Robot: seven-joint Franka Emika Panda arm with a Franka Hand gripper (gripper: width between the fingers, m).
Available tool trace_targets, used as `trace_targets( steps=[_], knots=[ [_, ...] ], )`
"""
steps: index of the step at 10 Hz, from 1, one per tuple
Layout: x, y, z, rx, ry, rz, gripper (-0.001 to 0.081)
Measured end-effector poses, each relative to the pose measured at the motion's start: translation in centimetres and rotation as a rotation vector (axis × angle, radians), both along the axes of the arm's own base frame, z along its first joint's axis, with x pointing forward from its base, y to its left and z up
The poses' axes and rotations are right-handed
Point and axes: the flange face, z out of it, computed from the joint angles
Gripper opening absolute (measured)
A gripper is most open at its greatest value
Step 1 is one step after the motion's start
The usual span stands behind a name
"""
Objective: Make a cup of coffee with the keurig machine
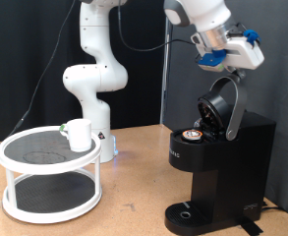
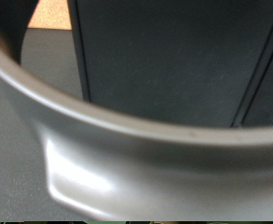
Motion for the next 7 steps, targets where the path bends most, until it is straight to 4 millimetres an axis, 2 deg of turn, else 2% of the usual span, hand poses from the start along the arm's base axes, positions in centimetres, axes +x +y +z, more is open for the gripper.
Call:
trace_targets(
  steps=[4, 7],
  knots=[
    [-0.5, -5.0, 0.1, -0.073, 0.01, -0.009, 0.0],
    [-0.6, -8.6, -1.0, -0.185, 0.049, -0.024, 0.0]
  ],
)
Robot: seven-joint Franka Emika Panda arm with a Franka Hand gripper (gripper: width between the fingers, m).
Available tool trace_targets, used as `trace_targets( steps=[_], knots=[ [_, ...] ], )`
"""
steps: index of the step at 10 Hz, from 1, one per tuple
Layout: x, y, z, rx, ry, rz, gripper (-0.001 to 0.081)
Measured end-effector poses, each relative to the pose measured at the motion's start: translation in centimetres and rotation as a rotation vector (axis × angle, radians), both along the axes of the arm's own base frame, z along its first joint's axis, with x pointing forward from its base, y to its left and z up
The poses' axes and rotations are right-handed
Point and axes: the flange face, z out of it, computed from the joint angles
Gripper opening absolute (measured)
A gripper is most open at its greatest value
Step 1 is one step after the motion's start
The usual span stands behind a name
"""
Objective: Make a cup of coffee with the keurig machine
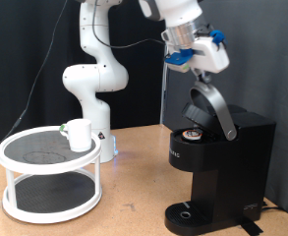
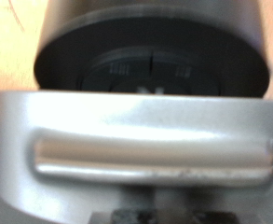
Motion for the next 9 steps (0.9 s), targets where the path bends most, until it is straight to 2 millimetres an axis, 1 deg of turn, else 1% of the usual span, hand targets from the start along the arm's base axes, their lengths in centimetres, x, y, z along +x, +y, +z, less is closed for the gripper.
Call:
trace_targets(
  steps=[3, 4, 6, 9],
  knots=[
    [-0.2, -1.9, -1.5, -0.07, 0.011, 0.033, 0.0],
    [-0.4, -2.4, -2.5, -0.102, 0.029, 0.04, 0.0],
    [-0.8, -2.9, -5.4, -0.133, 0.077, 0.045, 0.0],
    [-1.2, -3.5, -9.5, -0.146, 0.09, 0.022, 0.0]
  ],
)
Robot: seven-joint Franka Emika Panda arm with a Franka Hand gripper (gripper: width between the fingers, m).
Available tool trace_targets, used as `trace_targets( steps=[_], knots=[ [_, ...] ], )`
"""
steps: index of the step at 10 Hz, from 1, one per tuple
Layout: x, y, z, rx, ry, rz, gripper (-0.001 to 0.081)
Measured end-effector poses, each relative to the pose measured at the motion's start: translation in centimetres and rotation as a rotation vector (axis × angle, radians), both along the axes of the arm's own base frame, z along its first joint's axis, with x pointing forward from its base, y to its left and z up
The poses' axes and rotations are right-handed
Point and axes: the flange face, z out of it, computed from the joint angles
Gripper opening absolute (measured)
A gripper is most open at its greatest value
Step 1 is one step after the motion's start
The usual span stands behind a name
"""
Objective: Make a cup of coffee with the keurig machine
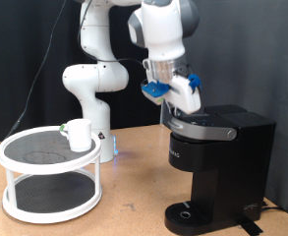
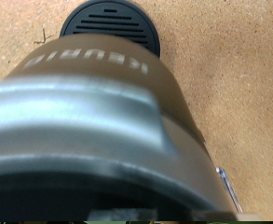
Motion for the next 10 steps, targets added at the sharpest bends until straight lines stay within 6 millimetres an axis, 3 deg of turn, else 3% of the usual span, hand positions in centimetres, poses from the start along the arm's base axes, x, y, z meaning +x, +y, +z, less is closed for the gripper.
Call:
trace_targets(
  steps=[4, 8, 10],
  knots=[
    [0.3, -0.1, -0.1, 0.002, -0.036, -0.007, 0.0],
    [0.4, 0.1, 0.0, 0.134, -0.066, 0.008, 0.0],
    [0.2, 0.2, 2.3, 0.278, -0.092, 0.023, 0.0]
  ],
)
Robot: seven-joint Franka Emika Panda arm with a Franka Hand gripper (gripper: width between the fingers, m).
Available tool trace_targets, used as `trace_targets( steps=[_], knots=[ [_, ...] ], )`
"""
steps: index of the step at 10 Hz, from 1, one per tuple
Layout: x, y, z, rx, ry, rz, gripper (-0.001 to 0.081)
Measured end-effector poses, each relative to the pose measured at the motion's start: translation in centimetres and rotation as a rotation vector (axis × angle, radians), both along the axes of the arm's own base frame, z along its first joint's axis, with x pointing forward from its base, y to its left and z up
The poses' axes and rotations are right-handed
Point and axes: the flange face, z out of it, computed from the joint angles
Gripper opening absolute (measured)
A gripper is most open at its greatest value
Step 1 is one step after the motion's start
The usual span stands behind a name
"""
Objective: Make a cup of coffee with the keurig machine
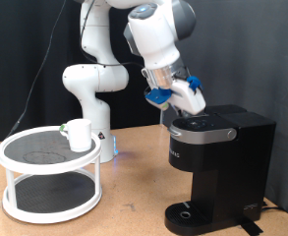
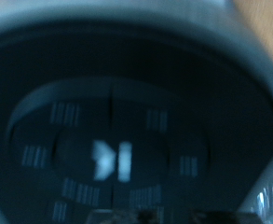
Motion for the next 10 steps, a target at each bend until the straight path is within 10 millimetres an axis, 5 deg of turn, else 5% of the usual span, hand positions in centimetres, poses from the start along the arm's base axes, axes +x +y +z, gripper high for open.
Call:
trace_targets(
  steps=[3, 6, 8, 10],
  knots=[
    [-0.3, 0.1, 4.0, 0.096, -0.031, 0.035, 0.0],
    [-0.6, -0.5, 3.2, 0.119, -0.117, 0.008, 0.0],
    [-2.6, -1.4, 2.8, 0.162, -0.163, 0.002, 0.0],
    [-4.6, -2.5, 2.8, 0.196, -0.091, -0.193, 0.0]
  ],
)
